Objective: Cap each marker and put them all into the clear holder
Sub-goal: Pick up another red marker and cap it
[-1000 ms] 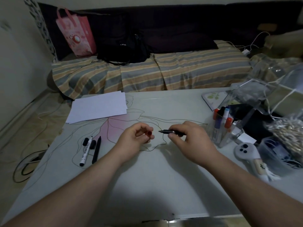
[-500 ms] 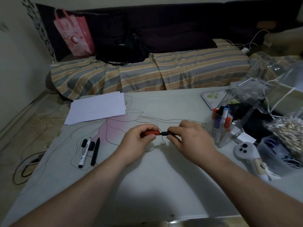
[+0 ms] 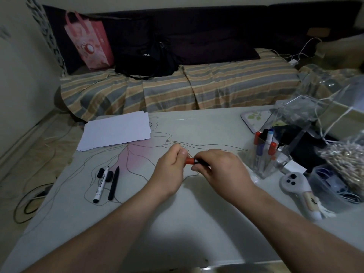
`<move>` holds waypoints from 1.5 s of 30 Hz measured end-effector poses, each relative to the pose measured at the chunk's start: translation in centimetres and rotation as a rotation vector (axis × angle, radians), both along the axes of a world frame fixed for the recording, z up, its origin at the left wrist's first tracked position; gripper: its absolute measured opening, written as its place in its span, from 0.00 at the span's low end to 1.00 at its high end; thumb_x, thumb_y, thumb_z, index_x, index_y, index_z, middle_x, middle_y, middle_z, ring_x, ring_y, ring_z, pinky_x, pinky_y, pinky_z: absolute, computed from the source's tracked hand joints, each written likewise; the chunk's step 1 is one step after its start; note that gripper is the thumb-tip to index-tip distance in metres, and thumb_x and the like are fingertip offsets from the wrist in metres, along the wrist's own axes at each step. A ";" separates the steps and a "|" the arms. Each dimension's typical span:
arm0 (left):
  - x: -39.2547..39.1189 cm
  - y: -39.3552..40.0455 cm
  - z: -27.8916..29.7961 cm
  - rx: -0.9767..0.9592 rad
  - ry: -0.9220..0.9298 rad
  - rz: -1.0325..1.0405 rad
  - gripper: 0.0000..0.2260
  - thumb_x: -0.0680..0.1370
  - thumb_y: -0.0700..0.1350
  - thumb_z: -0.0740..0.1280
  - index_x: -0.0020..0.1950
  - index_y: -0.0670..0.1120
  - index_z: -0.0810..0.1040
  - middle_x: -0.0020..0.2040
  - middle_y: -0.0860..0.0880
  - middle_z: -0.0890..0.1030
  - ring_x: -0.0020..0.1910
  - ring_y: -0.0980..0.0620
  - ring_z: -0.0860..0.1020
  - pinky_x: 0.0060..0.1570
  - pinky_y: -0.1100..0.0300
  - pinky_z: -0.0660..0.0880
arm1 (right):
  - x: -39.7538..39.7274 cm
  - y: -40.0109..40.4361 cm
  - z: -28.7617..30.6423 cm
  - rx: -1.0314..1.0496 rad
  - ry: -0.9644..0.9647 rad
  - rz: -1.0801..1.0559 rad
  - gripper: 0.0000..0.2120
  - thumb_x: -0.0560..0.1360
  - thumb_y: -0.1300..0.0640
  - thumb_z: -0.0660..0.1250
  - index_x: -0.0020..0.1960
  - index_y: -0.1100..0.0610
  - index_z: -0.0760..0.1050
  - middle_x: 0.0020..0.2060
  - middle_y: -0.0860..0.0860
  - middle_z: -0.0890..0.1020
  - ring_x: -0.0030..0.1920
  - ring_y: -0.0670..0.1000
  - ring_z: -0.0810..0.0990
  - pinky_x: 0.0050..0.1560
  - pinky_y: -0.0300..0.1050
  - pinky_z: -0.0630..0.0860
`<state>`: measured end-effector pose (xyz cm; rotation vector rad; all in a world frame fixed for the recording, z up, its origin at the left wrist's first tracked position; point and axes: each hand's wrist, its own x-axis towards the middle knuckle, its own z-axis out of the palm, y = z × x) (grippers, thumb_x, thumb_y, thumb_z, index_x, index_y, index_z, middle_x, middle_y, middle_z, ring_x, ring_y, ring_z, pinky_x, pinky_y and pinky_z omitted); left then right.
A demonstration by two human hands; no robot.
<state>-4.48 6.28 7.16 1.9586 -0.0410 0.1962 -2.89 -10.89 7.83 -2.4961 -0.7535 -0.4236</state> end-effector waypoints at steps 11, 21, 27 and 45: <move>0.5 -3.5 0.6 -0.201 -0.047 0.000 0.02 0.84 0.48 0.63 0.53 0.54 0.71 0.46 0.48 0.82 0.41 0.53 0.79 0.44 0.55 0.76 | 0.7 -2.4 1.4 -0.159 -0.101 -0.091 0.09 0.79 0.45 0.65 0.55 0.47 0.74 0.43 0.43 0.81 0.49 0.55 0.72 0.46 0.55 0.71; 0.1 -10.0 0.7 0.074 -0.060 -0.217 0.14 0.80 0.44 0.66 0.63 0.57 0.74 0.52 0.57 0.79 0.47 0.59 0.78 0.49 0.66 0.75 | 3.8 -13.2 5.7 0.302 -0.001 -0.564 0.16 0.77 0.56 0.71 0.64 0.47 0.79 0.51 0.50 0.84 0.51 0.53 0.81 0.53 0.46 0.74; 0.4 -9.1 -1.5 0.380 -0.073 -0.341 0.12 0.80 0.45 0.65 0.61 0.59 0.77 0.56 0.60 0.76 0.53 0.60 0.76 0.58 0.61 0.74 | 4.2 -13.0 4.0 -0.074 0.134 -0.659 0.24 0.79 0.55 0.63 0.70 0.38 0.61 0.42 0.50 0.76 0.40 0.58 0.73 0.36 0.50 0.70; 0.3 16.1 -3.1 0.733 0.196 0.385 0.11 0.79 0.46 0.66 0.55 0.58 0.84 0.56 0.52 0.82 0.55 0.47 0.80 0.56 0.55 0.77 | -0.3 6.9 -2.9 -0.156 0.276 0.049 0.15 0.79 0.52 0.62 0.64 0.47 0.79 0.60 0.50 0.78 0.61 0.57 0.77 0.58 0.49 0.76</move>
